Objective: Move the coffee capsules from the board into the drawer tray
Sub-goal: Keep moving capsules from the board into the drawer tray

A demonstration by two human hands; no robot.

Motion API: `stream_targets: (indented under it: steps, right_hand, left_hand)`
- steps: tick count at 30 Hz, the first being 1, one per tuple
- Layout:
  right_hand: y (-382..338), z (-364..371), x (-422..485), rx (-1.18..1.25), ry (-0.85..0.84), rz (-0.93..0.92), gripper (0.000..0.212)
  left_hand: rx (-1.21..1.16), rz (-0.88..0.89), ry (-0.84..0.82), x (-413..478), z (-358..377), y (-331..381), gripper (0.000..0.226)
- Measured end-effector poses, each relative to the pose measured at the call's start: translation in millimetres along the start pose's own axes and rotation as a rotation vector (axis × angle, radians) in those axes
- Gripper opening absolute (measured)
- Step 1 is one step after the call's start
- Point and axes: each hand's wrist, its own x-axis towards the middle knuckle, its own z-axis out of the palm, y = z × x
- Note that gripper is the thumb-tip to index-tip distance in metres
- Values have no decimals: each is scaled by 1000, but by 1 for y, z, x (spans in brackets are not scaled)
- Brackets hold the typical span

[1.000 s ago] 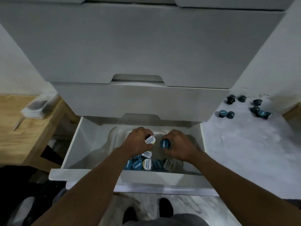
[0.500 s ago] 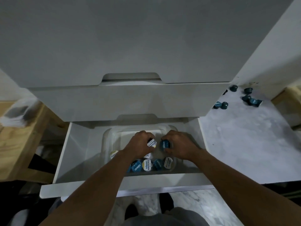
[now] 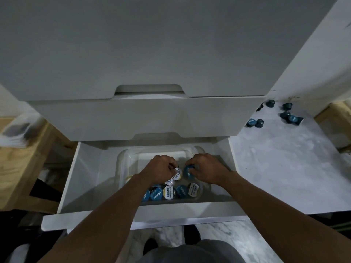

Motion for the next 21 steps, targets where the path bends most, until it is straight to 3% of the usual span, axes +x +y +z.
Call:
stream_targets:
  steps: [14,21]
  right_hand:
    - [1,4,-4,-23,-59,17,26]
    - [-3,0,-2,-49,61,-14,22]
  left_hand:
    - [67,-57,-59,-8,3,5,19]
    - [31,-122,114,-13,-5,15,29]
